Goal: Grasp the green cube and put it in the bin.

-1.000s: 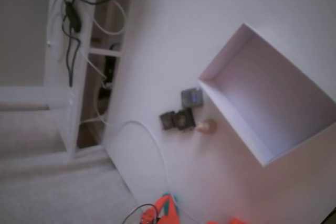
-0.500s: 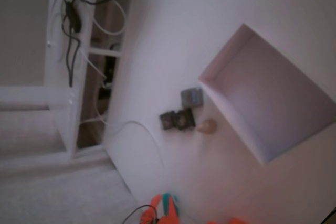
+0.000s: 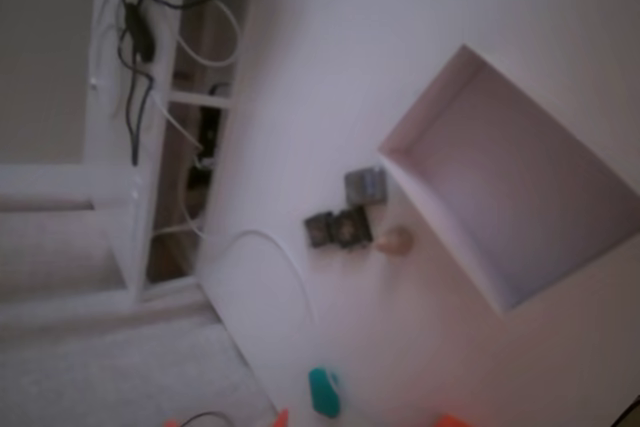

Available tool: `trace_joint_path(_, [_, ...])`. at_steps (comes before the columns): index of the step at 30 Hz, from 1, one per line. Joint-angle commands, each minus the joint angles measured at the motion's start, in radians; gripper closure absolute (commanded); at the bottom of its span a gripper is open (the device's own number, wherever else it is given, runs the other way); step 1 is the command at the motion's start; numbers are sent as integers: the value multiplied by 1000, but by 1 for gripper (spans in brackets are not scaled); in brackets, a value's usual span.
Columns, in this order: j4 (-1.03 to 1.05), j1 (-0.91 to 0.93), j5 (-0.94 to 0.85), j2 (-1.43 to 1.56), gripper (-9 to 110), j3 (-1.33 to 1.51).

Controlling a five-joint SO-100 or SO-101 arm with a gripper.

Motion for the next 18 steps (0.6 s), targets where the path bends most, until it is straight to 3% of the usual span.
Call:
trace_joint_path(1, [98,-26,5,-207,16,-304])
trace_joint_path(6, [224,-86,0,-448,16,-638])
trace_joint_path(11, [287,-91,3,-594,16,-801])
trace_joint_path(18, [316,-106,5,-652,17,-749])
